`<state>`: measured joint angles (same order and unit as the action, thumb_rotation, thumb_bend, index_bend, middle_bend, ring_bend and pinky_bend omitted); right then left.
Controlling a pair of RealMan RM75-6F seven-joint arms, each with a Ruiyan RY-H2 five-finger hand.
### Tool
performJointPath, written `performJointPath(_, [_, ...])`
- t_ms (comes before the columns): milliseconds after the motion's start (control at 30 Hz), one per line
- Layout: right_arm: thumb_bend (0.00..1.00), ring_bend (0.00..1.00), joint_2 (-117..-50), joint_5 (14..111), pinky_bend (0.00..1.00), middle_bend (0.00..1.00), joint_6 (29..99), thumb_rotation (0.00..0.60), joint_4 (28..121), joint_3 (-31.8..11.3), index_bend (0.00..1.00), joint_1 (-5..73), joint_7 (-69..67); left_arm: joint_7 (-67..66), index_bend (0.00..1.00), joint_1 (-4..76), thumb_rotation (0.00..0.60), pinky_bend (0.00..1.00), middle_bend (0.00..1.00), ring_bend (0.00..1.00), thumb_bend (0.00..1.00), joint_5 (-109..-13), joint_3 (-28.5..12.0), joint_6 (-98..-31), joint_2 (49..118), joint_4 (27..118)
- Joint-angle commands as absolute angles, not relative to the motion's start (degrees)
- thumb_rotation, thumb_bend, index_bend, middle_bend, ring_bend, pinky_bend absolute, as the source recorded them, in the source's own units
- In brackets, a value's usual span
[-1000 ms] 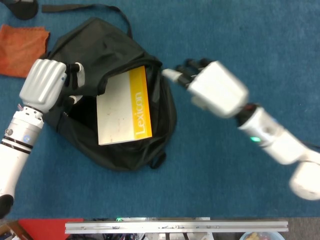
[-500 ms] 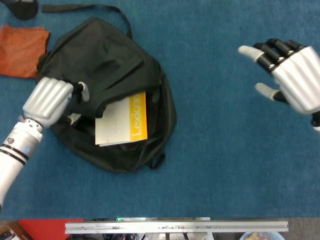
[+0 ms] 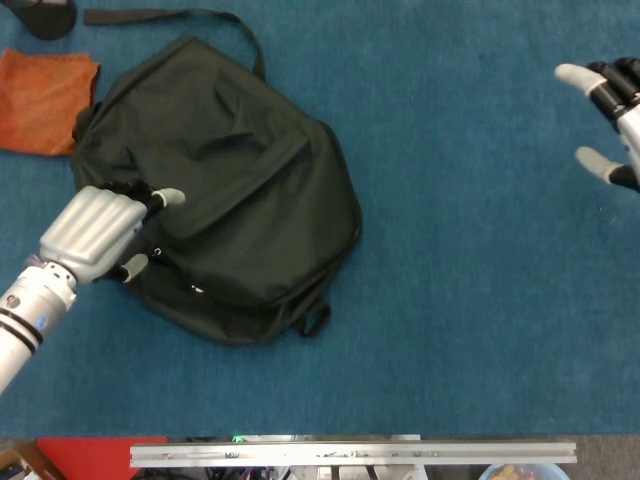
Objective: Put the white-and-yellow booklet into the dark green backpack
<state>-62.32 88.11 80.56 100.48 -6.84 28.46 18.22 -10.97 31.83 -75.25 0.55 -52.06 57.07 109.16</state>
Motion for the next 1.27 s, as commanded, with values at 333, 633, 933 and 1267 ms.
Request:
performJointPath(333, [0.04, 0.38, -59.58, 84.78, 0.61, 0.43, 79.75, 0.600, 99.43, -4.66, 0.29, 23.58, 20.37, -5.37, 0.24, 22.24, 0.600, 0.25, 0.31, 0.21, 0.28, -79.36, -1.28, -70.70, 61.67, 102.14])
performJointPath(633, [0.06, 0.39, -58.67, 84.22, 0.61, 0.43, 82.61, 0.600, 97.77, -2.38, 0.35, 17.87, 16.80, 0.40, 0.29, 16.48, 0.600, 0.25, 0.32, 0.21, 0.28, -78.83, -2.87, -79.66, 63.53, 96.97])
performJointPath(933, [0.06, 0.39, -57.79, 84.62, 0.61, 0.43, 86.80, 0.600, 97.60, -0.36, 0.40, 12.00, 16.60, 2.28, 0.31, 9.95, 0.600, 0.25, 0.33, 0.22, 0.28, -81.62, -2.33, -89.28, 63.87, 94.50])
performJointPath(1267, [0.06, 0.39, -58.99, 85.82, 0.61, 0.43, 90.88, 0.600, 96.19, 0.44, 0.40, 6.96, 14.84, 0.52, 0.32, 5.18, 0.600, 0.25, 0.34, 0.22, 0.28, -83.82, 0.75, -91.43, 63.12, 95.24])
